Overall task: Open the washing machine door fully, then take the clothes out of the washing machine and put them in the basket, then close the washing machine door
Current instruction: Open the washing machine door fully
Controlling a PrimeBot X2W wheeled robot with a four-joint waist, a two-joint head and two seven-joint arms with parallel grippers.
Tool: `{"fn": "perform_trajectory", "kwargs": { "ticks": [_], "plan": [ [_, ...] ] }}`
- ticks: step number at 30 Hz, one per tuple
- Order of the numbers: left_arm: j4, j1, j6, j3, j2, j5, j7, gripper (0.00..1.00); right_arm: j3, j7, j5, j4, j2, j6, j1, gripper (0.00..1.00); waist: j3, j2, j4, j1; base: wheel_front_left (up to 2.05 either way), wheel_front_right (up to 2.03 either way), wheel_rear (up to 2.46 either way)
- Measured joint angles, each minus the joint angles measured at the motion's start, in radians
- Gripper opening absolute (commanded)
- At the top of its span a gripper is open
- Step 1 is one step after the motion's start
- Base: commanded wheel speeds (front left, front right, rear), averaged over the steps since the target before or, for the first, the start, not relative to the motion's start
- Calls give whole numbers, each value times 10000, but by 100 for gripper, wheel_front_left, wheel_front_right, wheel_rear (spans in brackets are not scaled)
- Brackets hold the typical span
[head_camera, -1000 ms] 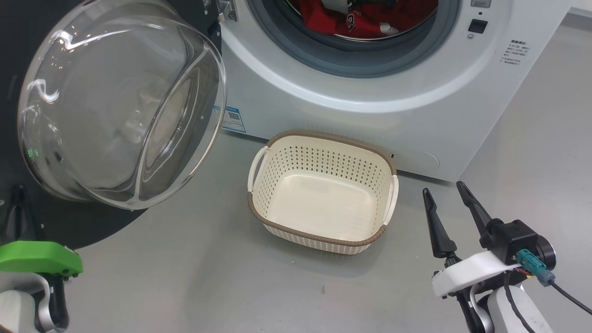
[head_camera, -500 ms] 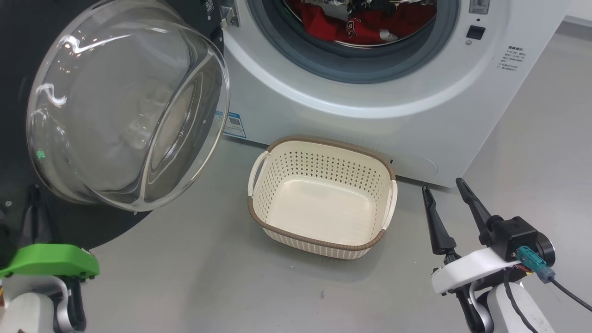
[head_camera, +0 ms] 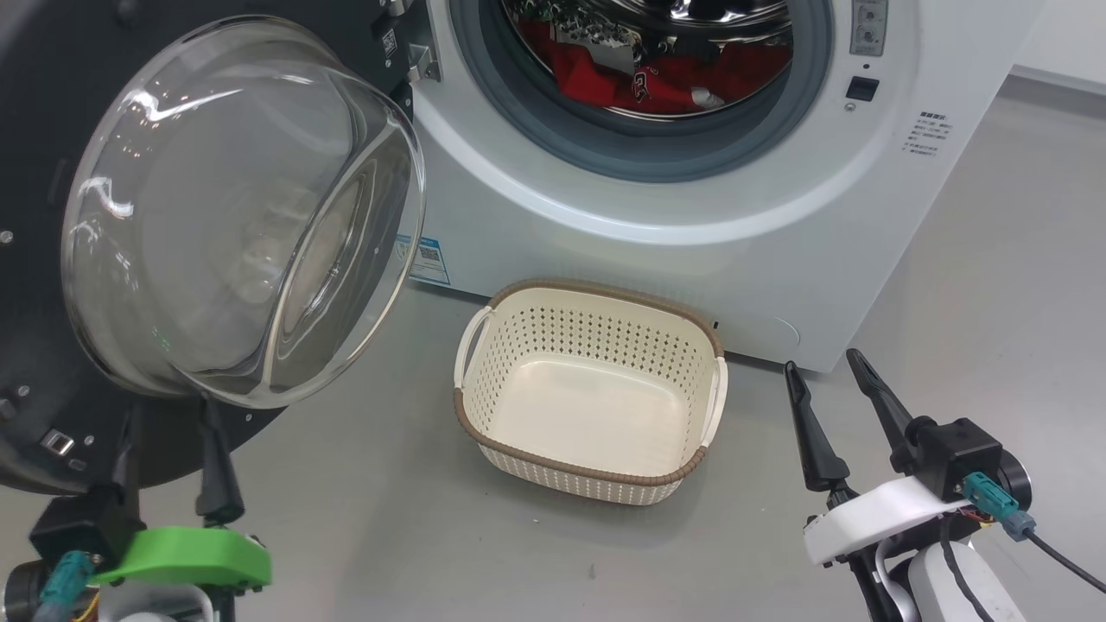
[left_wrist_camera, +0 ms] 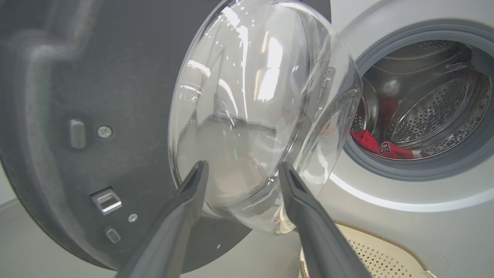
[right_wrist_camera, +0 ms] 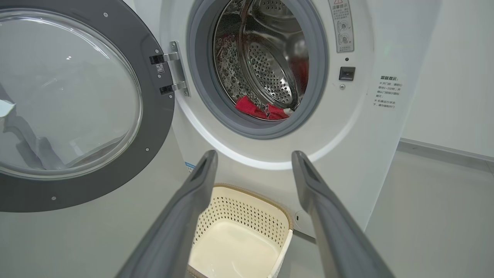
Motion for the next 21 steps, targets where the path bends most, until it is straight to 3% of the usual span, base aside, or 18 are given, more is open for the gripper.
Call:
{"fn": "perform_trajectory", "kwargs": {
  "ticks": [11, 21],
  "plan": [
    [-823, 862, -481, -1369, -134, 800, 0, 100, 261, 0, 295, -2, 4, 0, 195, 100, -250, 0, -532, 0, 0, 0, 0],
    [-1143, 971, -579, -1705, 38, 1053, 56, 100, 334, 0, 359, -79, 4, -111, 377, 100, -408, 0, -1351, 0, 0, 0, 0]
  ]
}}
